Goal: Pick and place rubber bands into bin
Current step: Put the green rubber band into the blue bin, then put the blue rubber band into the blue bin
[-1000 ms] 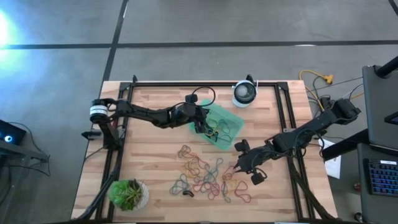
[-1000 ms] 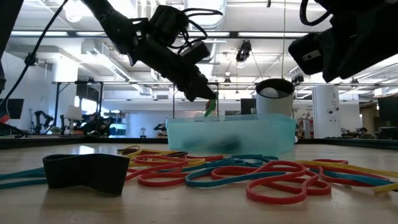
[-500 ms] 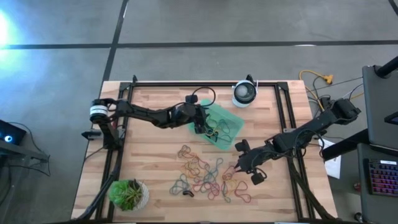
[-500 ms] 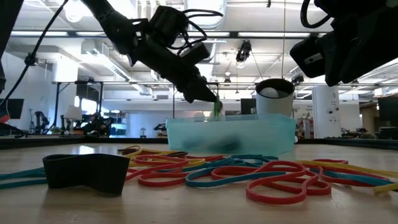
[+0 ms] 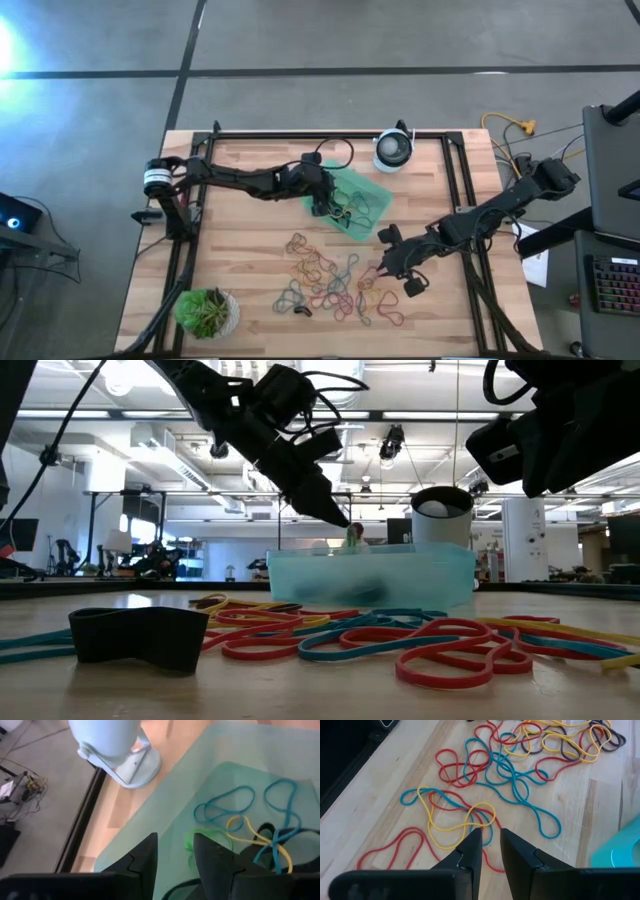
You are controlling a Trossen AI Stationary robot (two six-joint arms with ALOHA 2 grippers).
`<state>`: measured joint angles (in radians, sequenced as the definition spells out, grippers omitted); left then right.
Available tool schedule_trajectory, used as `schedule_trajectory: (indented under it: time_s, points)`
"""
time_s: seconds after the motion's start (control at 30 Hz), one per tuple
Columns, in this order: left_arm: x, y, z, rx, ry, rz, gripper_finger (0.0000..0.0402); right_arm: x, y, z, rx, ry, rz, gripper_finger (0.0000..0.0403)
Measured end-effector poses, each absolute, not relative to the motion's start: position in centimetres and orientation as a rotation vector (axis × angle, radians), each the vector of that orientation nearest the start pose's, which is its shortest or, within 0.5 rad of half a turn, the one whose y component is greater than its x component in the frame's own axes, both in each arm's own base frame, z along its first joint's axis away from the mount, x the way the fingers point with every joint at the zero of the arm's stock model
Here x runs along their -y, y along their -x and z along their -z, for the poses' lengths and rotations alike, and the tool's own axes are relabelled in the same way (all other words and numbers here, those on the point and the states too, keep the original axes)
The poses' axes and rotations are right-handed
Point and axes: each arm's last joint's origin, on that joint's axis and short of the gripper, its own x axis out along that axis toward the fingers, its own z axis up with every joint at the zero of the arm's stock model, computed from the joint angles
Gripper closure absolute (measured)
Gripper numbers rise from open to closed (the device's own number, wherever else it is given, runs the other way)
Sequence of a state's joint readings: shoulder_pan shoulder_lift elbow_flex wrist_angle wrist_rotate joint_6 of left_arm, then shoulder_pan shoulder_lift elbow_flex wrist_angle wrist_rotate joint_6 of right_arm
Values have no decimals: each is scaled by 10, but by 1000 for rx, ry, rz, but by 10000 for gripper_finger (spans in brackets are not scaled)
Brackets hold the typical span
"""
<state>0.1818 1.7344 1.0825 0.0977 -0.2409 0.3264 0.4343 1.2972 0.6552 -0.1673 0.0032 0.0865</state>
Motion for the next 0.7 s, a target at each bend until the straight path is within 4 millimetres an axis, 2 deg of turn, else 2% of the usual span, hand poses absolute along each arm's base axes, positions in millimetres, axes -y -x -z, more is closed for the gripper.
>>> schedule_trajectory:
  time_s: [0.27, 0.4, 0.57, 0.7]
  points:
    - [-75, -368, -213, -623, -327, -318, 291, -104, -223, -187, -821, 88, -367, 338]
    - [-69, -361, -213, -697, -301, -301, 291, -103, -223, -186, -823, 87, -367, 339]
    - [-49, -340, -218, -858, -236, -242, 291, -104, -223, -185, -800, 83, -370, 334]
    - [-25, -323, -231, -906, -142, -147, 291, -104, -223, -184, -799, 69, -369, 329]
